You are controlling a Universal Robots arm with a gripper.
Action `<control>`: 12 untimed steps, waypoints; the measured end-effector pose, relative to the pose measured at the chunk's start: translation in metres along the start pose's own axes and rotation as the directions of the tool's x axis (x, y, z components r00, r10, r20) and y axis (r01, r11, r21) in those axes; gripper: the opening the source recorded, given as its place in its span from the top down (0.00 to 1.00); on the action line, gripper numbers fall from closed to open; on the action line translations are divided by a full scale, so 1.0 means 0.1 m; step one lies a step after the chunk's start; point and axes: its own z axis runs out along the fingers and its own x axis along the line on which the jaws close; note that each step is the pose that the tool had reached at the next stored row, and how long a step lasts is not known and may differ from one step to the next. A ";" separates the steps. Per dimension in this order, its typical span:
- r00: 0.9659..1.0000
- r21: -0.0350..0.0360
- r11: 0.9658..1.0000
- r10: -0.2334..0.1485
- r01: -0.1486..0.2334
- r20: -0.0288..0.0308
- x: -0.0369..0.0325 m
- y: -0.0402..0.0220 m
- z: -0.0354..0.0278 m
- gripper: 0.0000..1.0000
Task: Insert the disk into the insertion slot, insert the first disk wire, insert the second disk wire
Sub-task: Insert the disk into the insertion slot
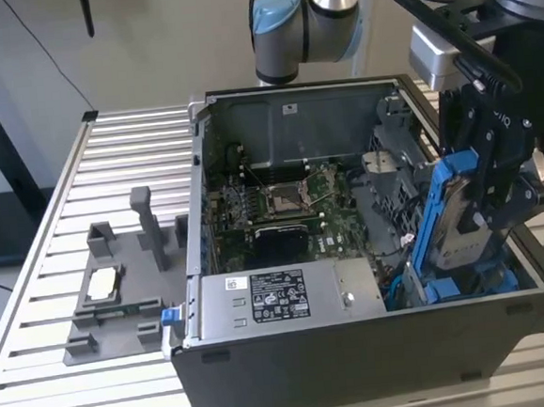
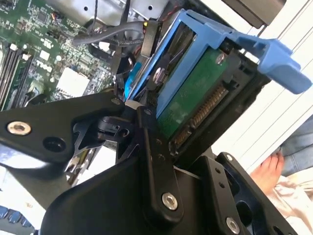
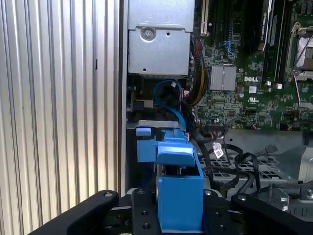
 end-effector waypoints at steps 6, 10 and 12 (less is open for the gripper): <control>1.000 -0.008 1.000 0.001 -0.001 0.000 0.004 -0.016 -0.164 0.67; 1.000 -0.035 0.999 0.002 -0.002 0.003 0.011 -0.048 -0.177 0.67; 1.000 -0.048 0.999 0.003 -0.003 0.004 0.019 -0.087 -0.174 0.67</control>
